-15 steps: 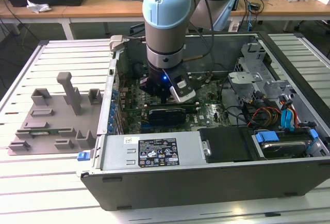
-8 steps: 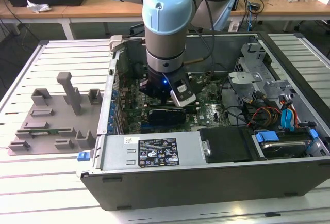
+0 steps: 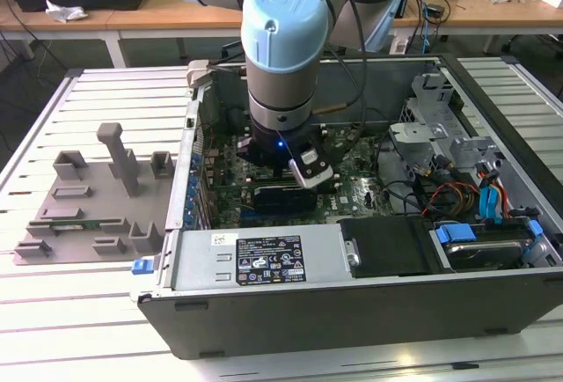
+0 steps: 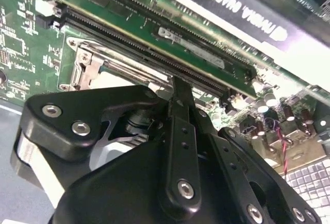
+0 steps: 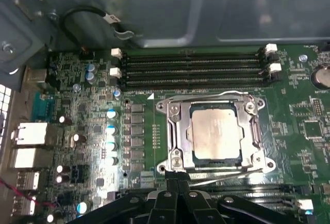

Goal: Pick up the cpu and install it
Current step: 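Install the second cpu locking lever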

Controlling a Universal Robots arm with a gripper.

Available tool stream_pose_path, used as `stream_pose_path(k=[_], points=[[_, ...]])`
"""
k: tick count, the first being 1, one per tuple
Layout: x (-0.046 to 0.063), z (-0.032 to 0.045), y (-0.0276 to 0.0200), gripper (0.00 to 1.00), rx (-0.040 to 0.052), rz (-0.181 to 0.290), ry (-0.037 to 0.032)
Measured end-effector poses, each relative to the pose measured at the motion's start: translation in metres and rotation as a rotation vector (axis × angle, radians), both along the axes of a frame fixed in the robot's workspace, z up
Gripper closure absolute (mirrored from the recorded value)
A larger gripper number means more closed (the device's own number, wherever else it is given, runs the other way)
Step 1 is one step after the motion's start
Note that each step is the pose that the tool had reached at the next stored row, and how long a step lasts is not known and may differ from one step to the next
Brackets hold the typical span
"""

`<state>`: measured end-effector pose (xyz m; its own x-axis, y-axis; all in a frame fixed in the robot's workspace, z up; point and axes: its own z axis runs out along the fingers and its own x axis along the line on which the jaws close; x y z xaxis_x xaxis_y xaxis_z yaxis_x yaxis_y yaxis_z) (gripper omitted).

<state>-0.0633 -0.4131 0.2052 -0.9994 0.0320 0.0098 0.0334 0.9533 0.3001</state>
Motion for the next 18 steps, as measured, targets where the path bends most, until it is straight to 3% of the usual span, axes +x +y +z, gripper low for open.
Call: stream_pose_path(k=[2, 4, 10, 16, 18], points=[[0.0, -0.001, -0.0013, 0.89, 0.0192, 0.0, 0.0001], [-0.001, -0.0025, -0.0013, 0.89, 0.029, 0.0, 0.0], [-0.003, -0.0084, -0.0014, 0.89, 0.0368, -0.003, 0.0001], [-0.01, -0.0119, 0.0002, 0.89, 0.0562, -0.006, 0.0], [-0.01, -0.0122, 0.0014, 0.89, 0.0568, -0.007, 0.0]])
